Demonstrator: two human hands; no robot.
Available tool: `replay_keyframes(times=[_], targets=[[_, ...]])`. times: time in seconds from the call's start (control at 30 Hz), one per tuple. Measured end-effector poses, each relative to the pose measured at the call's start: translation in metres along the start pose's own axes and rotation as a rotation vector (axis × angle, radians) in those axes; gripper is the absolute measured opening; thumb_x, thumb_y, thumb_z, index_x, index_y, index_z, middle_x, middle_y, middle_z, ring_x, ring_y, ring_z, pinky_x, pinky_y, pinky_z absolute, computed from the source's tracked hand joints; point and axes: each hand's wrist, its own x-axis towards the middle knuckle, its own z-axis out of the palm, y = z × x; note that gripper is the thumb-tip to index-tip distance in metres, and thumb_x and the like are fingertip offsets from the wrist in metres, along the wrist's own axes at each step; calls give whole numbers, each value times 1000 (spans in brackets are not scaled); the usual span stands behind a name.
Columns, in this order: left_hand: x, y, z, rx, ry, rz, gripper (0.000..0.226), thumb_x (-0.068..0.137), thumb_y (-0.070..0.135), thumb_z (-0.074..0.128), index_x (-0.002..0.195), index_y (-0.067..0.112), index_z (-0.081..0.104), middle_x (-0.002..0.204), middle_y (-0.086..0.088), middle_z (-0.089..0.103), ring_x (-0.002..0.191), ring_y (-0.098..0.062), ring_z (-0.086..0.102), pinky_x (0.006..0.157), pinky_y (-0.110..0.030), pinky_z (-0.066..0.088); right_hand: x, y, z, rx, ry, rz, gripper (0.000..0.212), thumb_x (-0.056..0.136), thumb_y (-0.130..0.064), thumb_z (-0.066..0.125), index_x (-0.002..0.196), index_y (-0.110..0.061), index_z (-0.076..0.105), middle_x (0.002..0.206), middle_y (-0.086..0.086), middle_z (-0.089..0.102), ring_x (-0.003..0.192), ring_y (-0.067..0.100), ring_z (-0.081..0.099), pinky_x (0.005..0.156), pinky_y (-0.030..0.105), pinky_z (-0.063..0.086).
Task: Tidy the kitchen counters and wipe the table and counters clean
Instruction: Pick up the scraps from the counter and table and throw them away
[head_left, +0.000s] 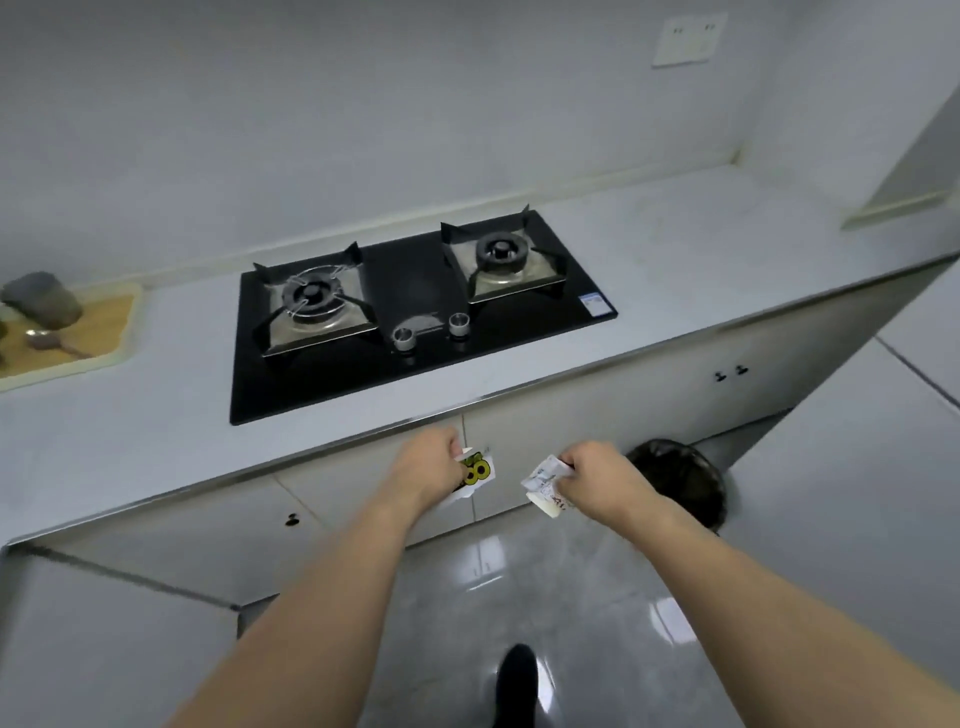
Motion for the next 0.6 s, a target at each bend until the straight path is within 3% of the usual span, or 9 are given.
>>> replay_keyframes(times=[0.27,0.4,0.6], targets=[[103,146,59,83,-169,155,23,80,5,56,69,20,44,78,0,52,69,-20,50,46,-22,35,51,119,-93,42,122,193,31,80,-5,49,55,-16,36,57,0,43,53,17,40,43,23,26],[136,203,87,98,-182,189,23,78,3,56,68,19,43,77,-1,51,68,-20,49,46,-23,36,73,173,-125,59,121,236,22,83,-6,49,62,-13,44,67,3,51,67,23,51,45,24,31],[181,296,147,109,-168,161,25,76,3,57,67,19,40,74,-2,52,69,-22,50,47,-24,34,114,273,-191,112,98,242,18,84,-6,47,67,-12,47,72,3,54,65,19,50,47,23,33]])
